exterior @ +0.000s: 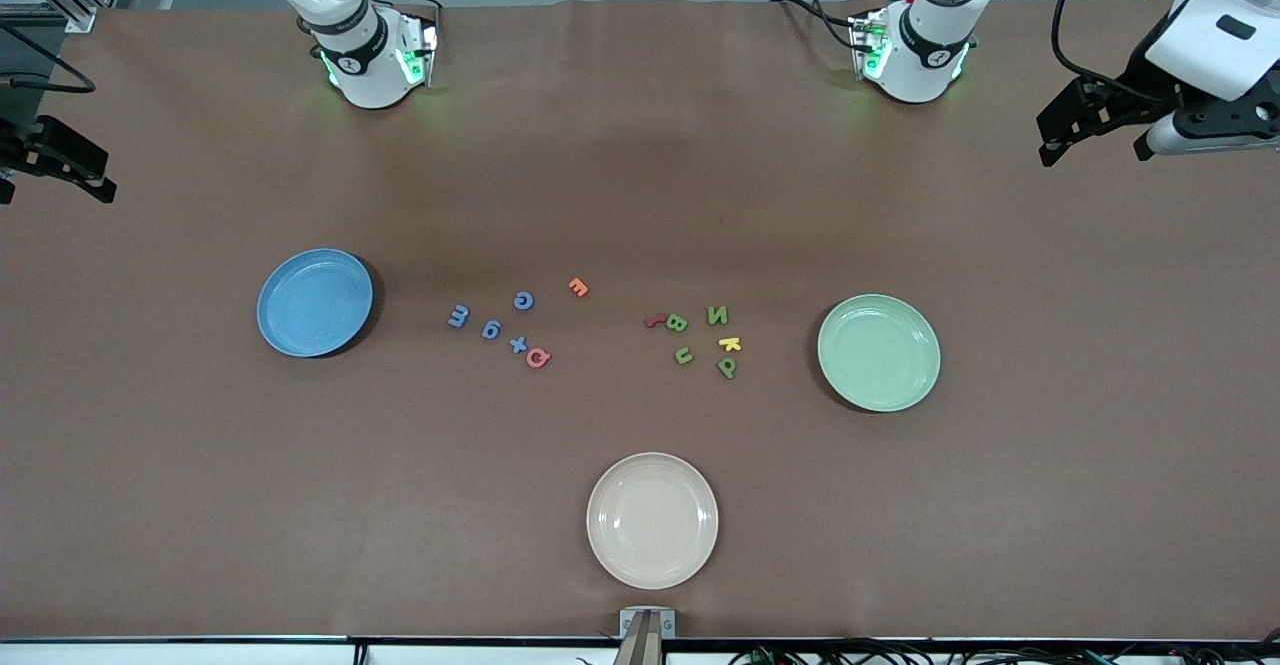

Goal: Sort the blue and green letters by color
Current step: 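Reach the left gripper to green letters while the right gripper reaches blue letters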

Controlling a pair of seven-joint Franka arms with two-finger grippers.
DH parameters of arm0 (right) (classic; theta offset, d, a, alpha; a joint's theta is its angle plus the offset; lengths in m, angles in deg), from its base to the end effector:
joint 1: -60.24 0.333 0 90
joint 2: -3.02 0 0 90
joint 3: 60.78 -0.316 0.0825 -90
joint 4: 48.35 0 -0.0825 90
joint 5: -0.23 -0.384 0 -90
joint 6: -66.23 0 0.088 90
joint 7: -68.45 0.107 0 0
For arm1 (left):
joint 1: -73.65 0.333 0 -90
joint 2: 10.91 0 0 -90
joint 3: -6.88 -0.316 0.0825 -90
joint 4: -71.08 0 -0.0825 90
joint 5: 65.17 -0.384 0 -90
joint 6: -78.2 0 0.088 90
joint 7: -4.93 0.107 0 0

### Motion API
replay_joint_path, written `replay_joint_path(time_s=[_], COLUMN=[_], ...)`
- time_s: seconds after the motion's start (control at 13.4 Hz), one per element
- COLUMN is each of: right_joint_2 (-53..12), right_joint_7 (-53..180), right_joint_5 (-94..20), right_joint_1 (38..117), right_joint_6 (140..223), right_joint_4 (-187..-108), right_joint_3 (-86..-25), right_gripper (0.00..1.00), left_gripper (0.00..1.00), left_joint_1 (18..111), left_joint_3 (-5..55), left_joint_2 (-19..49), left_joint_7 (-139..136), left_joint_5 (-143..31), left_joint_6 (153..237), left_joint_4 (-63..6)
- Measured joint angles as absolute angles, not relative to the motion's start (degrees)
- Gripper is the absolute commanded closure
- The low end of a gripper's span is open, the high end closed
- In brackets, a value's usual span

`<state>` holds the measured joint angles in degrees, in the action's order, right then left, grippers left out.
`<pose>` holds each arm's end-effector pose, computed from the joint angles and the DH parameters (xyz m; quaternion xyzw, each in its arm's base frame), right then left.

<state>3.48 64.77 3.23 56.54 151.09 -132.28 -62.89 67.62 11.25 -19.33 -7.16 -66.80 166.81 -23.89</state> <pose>0.5423 -0.0209 0.6706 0.9995 0.0156 0.0109 0.0267 0.4973 -0.0914 0.6592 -0.9995 -0.0157 -0.0213 0.0160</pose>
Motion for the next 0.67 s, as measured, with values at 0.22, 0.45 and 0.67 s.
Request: replay_joint_path(time_s=[0.22,0.45,0.67], right_joint_2=[3.5,3.5,3.4], right_joint_7=[64.8,64.8,64.9], right_joint_5=[3.2,3.2,3.2], right_joint_1=[56.5,56.5,56.6], right_joint_6=[151.1,151.1,151.1], right_joint_4=[-132.3,-132.3,-132.3], right_joint_3=[-62.9,-62.9,-62.9], right_gripper=[0.00,0.00,0.00], left_gripper=[0.00,0.00,0.00], left_joint_1=[67.8,67.8,67.5], left_joint_3=[11.2,11.1,11.1], left_joint_2=[-19.3,-19.1,-16.3], left_joint_7=[-7.2,-7.2,-7.1], left_joint_5=[-66.8,-66.8,-66.8], left_joint_6=[166.7,166.6,166.8], left_joint_4=[-23.7,-23.1,-22.3])
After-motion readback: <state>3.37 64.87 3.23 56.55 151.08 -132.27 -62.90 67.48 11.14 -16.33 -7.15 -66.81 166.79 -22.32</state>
